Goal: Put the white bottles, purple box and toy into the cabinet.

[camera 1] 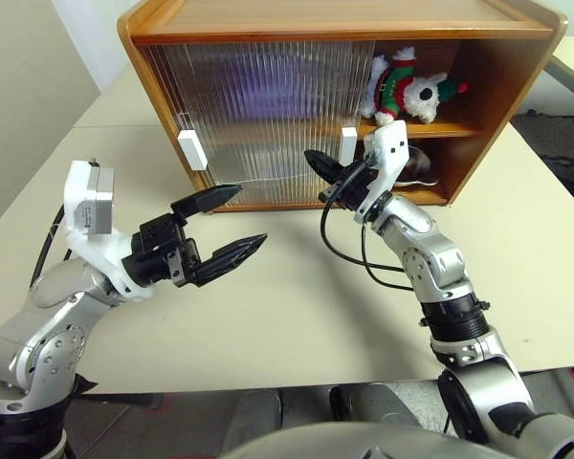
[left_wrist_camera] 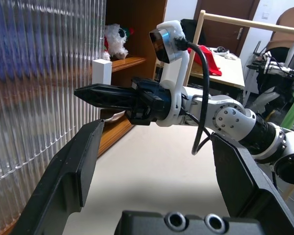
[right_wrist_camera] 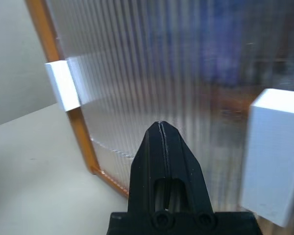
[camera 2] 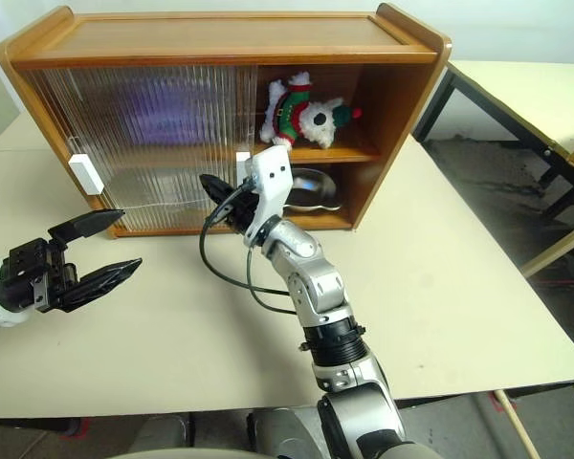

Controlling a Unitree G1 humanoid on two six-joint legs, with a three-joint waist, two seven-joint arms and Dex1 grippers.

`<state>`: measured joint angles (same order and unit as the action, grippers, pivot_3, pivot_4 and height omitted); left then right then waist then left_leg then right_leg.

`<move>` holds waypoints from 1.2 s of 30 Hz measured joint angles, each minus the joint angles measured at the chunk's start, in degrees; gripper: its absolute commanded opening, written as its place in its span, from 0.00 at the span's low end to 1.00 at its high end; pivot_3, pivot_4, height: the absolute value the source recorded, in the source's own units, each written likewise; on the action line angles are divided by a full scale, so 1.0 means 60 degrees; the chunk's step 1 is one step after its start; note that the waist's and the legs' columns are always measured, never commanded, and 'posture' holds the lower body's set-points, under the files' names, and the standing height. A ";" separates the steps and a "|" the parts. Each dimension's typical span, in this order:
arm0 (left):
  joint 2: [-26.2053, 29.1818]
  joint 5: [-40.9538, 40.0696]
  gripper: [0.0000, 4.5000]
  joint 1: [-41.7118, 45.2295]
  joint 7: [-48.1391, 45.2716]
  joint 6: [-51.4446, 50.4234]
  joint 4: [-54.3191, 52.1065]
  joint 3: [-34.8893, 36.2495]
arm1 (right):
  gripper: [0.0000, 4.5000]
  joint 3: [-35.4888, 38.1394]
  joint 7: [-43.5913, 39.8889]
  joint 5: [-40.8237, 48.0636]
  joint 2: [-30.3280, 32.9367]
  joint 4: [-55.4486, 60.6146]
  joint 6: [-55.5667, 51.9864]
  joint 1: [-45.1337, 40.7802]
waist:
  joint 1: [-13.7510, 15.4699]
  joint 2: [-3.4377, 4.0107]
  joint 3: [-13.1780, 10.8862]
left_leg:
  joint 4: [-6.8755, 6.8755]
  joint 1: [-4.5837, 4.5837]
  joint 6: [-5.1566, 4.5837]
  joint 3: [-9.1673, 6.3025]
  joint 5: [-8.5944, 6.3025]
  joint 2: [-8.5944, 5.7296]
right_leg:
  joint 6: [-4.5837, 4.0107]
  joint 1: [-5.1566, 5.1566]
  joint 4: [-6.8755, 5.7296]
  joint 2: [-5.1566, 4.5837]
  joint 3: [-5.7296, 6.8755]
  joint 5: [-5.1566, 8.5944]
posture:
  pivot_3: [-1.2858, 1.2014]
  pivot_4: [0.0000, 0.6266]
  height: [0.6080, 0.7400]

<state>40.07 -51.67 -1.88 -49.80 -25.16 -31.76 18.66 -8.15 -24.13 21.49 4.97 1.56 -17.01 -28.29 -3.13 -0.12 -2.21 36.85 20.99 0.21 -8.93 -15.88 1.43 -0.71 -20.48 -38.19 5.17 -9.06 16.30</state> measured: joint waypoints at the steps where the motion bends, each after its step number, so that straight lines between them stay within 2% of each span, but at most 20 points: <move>1: 0.0000 -0.0006 1.00 0.0021 0.0030 -0.0024 -0.0016 0.0000 | 0.00 0.0074 0.0054 -0.0018 -0.0001 0.0000 0.0000 0.0009 | 0.0003 0.0000 0.0000 | -0.0001 0.0000 0.0001 -0.0003 0.0000 0.0001 | -0.0001 0.0000 0.0000 0.0000 0.0003 0.0000 | 0.50 0.11 1.00; 24: -0.0118 0.0120 1.00 -0.0221 -0.0411 0.0168 0.0119 0.0000 | 0.00 0.0543 0.0658 -0.0406 -0.0036 -0.0401 0.0000 0.0037 | 0.0026 -0.0005 -0.0026 | -0.0001 0.0001 0.0006 -0.0010 0.0004 0.0004 | -0.0007 0.0001 0.0000 -0.0002 0.0012 0.0003 | 0.49 0.12 1.00; 36: -0.0133 0.0221 1.00 -0.0341 -0.0582 0.0354 0.0172 0.0000 | 0.00 0.1304 0.1414 0.0166 -0.0998 -0.0400 -0.0211 0.0040 | 0.0025 -0.0007 -0.0045 | -0.0001 0.0004 0.0012 -0.0011 0.0007 0.0008 | -0.0028 -0.0012 0.0000 -0.0002 0.0015 -0.0001 | 0.49 0.12 1.00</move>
<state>39.27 -50.35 -3.93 -53.29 -23.03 -30.72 18.66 -0.33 -15.65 22.48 -1.02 -0.84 -18.28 -28.05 -2.98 -0.16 -2.48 36.85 21.01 0.28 -9.00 -15.84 1.48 -0.88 -20.56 -38.19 5.16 -8.97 16.30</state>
